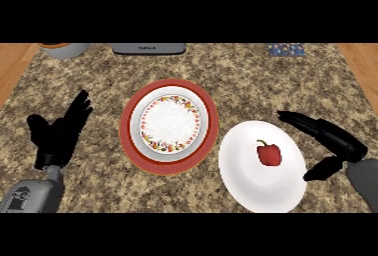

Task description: Pick the bell pepper from the plate and place it in the plate

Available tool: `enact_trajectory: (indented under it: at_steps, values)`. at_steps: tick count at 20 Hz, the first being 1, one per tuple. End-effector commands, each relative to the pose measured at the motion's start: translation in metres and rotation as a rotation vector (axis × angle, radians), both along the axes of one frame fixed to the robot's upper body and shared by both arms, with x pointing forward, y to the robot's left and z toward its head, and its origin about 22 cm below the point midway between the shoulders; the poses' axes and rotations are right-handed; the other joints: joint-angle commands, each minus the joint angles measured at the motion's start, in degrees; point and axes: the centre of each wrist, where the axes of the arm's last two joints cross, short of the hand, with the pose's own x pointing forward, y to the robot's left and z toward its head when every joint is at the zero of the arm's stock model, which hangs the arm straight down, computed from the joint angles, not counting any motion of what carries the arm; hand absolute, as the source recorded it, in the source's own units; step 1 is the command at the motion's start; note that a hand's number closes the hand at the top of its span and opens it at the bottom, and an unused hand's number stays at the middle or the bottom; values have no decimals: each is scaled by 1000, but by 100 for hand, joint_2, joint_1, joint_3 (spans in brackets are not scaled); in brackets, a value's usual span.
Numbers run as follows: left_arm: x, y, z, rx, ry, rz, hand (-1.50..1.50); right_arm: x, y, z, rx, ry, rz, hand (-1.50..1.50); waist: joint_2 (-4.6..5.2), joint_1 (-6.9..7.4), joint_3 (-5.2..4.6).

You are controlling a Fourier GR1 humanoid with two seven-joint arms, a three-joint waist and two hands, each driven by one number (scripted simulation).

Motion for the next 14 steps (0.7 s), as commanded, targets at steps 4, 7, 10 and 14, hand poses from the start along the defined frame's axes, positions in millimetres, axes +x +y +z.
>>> enact_trajectory:
  at_steps: [4,7,10,14]
  values:
    - [9,-6,-6,3,-1,-9,0,9,15,7,-151,16,-4,-150,5,-7,0]
    - [-9,4,1,-6,12,6,0,1,38,-15,-180,38,22,-150,0,34,2]
    - [-14,-9,-2,-13,8,3,0,5,43,-6,-193,52,22,-150,-3,15,1]
    - [0,3,8,1,-7,-1,0,14,43,-31,-205,51,12,-150,10,33,3]
